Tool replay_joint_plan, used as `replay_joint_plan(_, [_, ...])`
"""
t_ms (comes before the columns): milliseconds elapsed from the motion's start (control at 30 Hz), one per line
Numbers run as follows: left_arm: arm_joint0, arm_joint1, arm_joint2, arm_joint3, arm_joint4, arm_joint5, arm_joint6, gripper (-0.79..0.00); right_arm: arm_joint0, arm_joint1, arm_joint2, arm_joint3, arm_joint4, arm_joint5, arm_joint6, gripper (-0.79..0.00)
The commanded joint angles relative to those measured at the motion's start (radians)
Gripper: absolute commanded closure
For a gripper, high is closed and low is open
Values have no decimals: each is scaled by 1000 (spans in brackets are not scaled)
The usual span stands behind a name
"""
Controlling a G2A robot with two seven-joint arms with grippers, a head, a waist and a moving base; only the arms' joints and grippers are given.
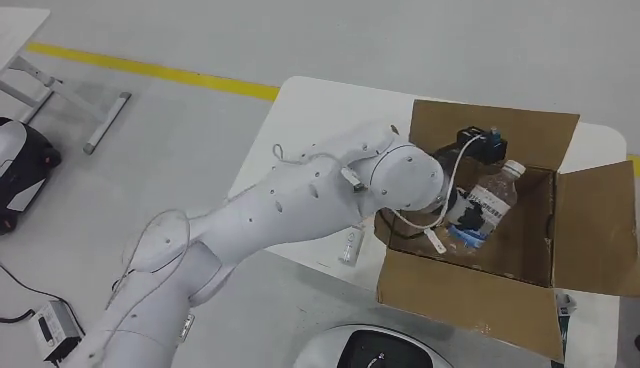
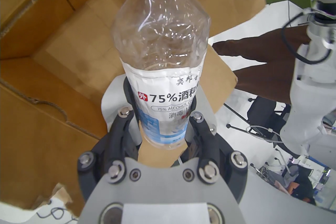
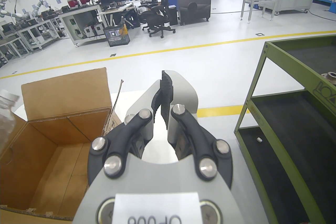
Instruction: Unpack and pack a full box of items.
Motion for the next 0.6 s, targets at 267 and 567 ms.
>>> replay_joint_plan(267, [1, -14, 22, 63, -26, 16, 3, 0, 0, 0, 0, 0, 0, 0, 0, 0])
replay_joint_plan(567, [47, -20, 11, 98, -49, 51, 70, 0, 0, 0, 0, 0, 0, 0, 0, 0])
